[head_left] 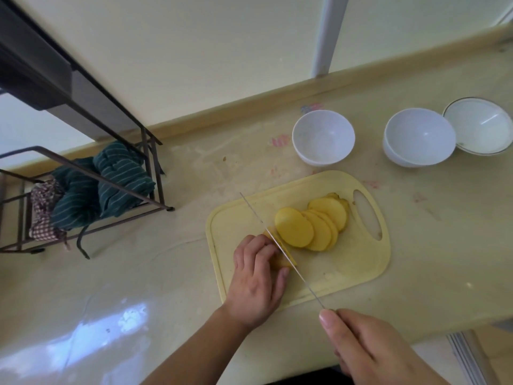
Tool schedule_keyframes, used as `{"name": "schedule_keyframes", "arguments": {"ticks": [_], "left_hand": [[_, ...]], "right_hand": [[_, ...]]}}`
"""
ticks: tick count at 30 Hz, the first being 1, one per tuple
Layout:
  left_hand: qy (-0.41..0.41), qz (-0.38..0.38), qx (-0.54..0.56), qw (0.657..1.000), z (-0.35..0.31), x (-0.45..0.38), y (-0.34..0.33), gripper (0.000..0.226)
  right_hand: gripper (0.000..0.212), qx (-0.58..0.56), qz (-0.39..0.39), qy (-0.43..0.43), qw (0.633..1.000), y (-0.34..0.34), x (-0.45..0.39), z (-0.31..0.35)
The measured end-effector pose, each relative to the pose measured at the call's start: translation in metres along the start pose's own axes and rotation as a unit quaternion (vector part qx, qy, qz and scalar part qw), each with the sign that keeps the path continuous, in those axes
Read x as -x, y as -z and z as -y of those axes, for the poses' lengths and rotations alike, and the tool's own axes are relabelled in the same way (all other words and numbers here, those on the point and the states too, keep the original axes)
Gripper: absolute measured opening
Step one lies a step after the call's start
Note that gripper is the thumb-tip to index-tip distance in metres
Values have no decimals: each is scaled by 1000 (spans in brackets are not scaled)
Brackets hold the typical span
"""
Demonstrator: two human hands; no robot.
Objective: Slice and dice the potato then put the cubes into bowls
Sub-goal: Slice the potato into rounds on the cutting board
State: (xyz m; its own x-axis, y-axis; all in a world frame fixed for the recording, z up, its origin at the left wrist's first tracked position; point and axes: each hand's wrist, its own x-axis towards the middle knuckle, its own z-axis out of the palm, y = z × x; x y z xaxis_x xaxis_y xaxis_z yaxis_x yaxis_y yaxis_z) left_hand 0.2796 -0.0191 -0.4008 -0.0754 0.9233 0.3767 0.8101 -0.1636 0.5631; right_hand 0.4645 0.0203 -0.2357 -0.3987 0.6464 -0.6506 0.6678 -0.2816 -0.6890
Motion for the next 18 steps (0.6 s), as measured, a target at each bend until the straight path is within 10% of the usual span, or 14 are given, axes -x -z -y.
{"name": "schedule_keyframes", "arguments": {"ticks": [9, 18], "left_hand": [[-14, -3, -6, 1000, 2, -1, -1, 34], [-19, 6, 9, 1000, 4, -1, -5, 33]], "right_hand": [[93, 4, -75, 22, 997, -3, 9, 1], [83, 62, -120, 103, 986, -8, -1, -6]]}}
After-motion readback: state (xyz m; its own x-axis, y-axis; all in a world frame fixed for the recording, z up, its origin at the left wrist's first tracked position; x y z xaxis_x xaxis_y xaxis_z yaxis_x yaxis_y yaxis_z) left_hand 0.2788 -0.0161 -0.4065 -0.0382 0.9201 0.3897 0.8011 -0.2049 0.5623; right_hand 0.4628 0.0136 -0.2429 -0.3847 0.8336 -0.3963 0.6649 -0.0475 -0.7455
